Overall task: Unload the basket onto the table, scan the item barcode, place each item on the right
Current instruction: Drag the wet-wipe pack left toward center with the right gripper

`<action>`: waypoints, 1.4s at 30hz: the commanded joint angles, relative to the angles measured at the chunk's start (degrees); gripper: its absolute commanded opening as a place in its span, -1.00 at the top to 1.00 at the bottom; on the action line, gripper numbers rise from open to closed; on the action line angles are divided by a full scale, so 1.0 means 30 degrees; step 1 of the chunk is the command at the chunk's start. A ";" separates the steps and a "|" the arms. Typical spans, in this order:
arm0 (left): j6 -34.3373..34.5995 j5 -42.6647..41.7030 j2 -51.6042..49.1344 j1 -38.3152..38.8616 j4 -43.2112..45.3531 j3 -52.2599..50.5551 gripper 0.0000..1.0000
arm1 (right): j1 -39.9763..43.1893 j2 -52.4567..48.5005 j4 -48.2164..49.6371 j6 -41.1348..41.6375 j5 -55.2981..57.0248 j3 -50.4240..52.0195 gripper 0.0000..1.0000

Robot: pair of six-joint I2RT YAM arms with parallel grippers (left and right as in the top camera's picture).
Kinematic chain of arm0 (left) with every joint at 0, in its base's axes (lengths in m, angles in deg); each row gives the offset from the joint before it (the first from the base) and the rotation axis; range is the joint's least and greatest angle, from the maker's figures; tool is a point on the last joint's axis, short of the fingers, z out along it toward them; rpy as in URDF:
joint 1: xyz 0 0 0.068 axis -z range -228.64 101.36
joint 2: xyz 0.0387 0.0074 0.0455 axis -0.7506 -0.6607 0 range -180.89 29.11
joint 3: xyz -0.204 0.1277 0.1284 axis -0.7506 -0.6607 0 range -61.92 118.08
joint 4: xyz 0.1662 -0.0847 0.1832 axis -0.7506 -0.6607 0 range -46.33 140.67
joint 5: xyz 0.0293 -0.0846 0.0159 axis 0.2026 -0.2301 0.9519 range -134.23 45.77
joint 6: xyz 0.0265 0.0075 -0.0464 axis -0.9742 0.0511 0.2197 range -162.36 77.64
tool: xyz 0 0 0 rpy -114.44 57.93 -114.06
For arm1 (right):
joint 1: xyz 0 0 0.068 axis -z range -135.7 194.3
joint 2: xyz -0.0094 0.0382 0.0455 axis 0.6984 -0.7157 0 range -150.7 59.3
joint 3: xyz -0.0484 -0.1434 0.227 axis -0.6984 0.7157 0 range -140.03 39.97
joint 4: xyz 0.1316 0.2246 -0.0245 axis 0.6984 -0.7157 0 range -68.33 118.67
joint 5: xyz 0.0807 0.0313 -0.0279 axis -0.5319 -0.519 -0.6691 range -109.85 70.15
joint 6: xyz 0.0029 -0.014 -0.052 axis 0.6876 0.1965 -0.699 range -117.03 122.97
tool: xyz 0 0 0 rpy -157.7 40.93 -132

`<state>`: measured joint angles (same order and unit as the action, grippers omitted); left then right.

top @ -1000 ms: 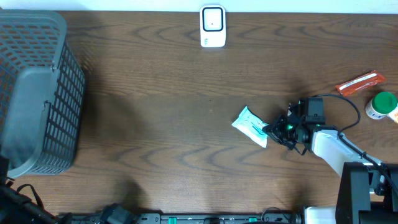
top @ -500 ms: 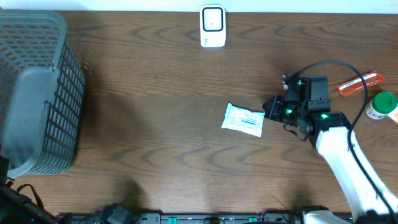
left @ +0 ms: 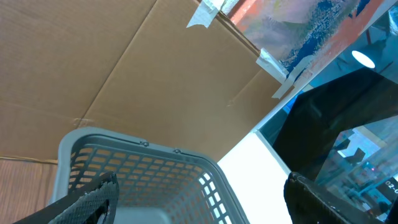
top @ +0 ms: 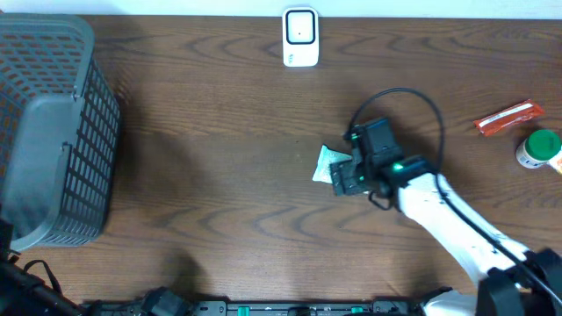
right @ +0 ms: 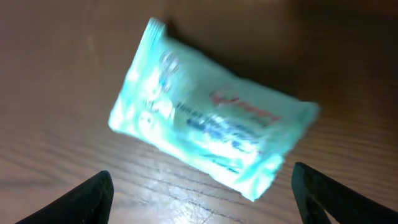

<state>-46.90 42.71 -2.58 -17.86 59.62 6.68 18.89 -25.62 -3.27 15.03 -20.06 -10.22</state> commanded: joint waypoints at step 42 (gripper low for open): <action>-0.0109 0.0984 0.0117 -0.0080 0.0029 -0.0044 -0.71 | -0.5588 -0.6521 -0.5100 -0.3563 -0.1064 -0.8823 0.98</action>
<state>-46.87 42.71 -2.58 -17.86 59.62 6.68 1.86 -48.75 -17.35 6.24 -2.29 -30.05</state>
